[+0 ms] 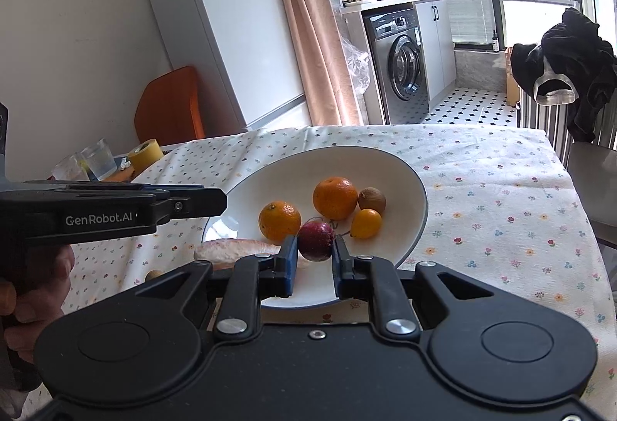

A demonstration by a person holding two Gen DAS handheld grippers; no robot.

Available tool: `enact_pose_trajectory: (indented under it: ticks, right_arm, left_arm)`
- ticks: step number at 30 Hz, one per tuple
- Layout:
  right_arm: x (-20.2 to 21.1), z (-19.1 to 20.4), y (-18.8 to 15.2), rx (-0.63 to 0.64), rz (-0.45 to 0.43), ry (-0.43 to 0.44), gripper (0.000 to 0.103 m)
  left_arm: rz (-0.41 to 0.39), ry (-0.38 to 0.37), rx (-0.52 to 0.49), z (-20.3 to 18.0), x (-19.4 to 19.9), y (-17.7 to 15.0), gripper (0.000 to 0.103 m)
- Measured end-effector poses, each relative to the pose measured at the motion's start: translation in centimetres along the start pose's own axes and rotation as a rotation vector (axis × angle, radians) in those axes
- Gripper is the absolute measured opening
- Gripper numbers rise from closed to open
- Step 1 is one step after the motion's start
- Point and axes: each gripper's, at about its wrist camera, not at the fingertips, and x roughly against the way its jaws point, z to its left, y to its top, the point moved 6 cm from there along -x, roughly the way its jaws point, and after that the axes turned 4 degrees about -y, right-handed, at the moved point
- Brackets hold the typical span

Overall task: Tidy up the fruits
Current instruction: 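Carry the segment in left tool and plum in right tool over the bowl, then open left tool to drop the segment while right tool releases the plum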

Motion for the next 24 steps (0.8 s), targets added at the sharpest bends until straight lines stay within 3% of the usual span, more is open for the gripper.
enact_pose_trajectory:
  ticks: [3, 7, 10, 15, 18, 20, 24]
  right_arm:
    - [-0.1, 0.2, 0.0, -0.004, 0.000, 0.001, 0.017]
    - [0.1, 0.5, 0.3, -0.005, -0.011, 0.001, 0.017]
    - [0.4, 0.7, 0.5, -0.005, -0.028, -0.006, 0.025]
    - [1.2, 1.0, 0.6, -0.004, -0.029, -0.019, 0.029]
    - [1.9, 1.2, 0.3, -0.004, -0.037, -0.029, 0.040]
    - [2.5, 1.3, 0.2, -0.005, -0.050, -0.036, 0.057]
    - [3.8, 1.6, 0.0, -0.002, -0.083, -0.049, 0.074]
  left_arm:
    - [0.008, 0.014, 0.011, 0.6, 0.3, -0.1, 0.024]
    - [0.011, 0.035, 0.042, 1.6, 1.2, -0.4, 0.046]
    - [0.013, 0.056, 0.058, 2.1, 1.8, -0.7, 0.059]
    - [0.019, 0.085, 0.083, 3.1, 2.9, -1.4, 0.074]
    - [0.015, 0.094, 0.103, 3.7, 3.6, -1.8, 0.077]
    - [0.008, 0.094, 0.115, 3.9, 4.1, -2.1, 0.080]
    - [0.002, 0.097, 0.131, 4.3, 5.0, -2.8, 0.088]
